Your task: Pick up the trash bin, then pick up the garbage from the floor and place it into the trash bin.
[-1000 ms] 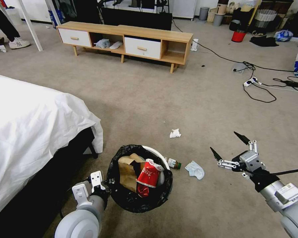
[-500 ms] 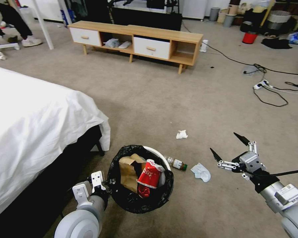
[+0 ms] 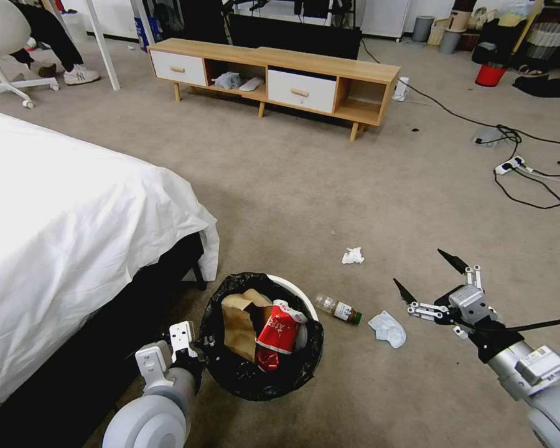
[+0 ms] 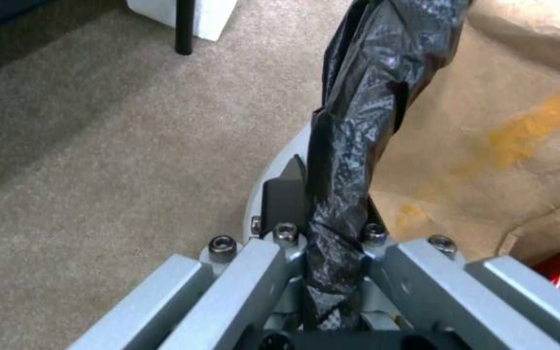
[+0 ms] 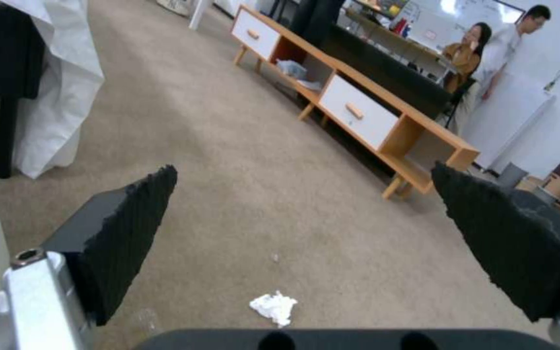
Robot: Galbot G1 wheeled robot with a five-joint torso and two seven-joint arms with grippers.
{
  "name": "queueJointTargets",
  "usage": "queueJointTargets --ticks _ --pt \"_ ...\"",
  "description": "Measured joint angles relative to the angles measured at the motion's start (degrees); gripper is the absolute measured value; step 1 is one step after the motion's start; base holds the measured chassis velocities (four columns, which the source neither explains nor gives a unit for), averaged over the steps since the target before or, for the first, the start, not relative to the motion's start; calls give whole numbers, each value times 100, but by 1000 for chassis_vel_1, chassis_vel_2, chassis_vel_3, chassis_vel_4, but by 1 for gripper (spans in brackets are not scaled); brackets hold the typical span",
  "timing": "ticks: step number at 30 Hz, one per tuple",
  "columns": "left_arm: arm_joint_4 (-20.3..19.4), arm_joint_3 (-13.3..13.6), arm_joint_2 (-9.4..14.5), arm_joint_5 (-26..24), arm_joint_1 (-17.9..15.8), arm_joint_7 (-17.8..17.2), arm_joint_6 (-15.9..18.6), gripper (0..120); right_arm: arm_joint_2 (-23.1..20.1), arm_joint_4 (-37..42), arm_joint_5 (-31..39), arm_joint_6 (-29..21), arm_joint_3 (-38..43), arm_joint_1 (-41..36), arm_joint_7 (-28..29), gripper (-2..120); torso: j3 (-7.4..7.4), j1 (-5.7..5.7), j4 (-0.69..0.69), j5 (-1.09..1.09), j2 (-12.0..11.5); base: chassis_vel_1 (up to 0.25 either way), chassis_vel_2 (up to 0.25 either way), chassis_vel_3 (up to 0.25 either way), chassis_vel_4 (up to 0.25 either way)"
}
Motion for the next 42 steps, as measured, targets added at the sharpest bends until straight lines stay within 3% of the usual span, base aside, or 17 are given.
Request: queueJointTargets --ticks 32,42 --pt "28 -27 -35 0 -71 -32 -29 1 29 39 2 -120 60 -15 2 100 0 0 0 0 0 0 0 0 0" --pt "28 -25 24 -39 -96 -35 -41 1 68 74 33 -212 68 -25 20 100 1 0 1 -1 0 -133 125 139 -116"
